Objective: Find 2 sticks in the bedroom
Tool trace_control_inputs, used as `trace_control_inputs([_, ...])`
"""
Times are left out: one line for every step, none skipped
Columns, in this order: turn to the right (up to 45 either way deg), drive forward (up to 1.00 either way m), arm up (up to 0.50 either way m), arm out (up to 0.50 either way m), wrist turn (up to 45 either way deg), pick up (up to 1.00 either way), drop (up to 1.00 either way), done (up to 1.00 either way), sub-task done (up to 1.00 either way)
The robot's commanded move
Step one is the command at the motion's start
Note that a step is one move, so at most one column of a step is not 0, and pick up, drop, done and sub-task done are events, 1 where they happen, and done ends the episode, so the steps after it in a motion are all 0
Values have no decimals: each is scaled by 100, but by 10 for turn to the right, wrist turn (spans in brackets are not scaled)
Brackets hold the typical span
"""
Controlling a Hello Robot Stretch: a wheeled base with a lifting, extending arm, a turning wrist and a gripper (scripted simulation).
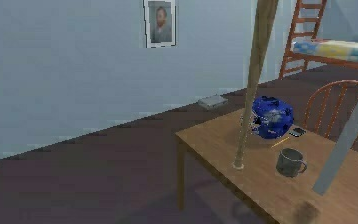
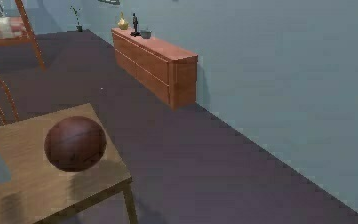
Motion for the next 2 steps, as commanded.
trace_control_inputs([-60,0,0,0,0,0,0,0,0])
trace_control_inputs([0,5,0,0,0,0,0,0,0])
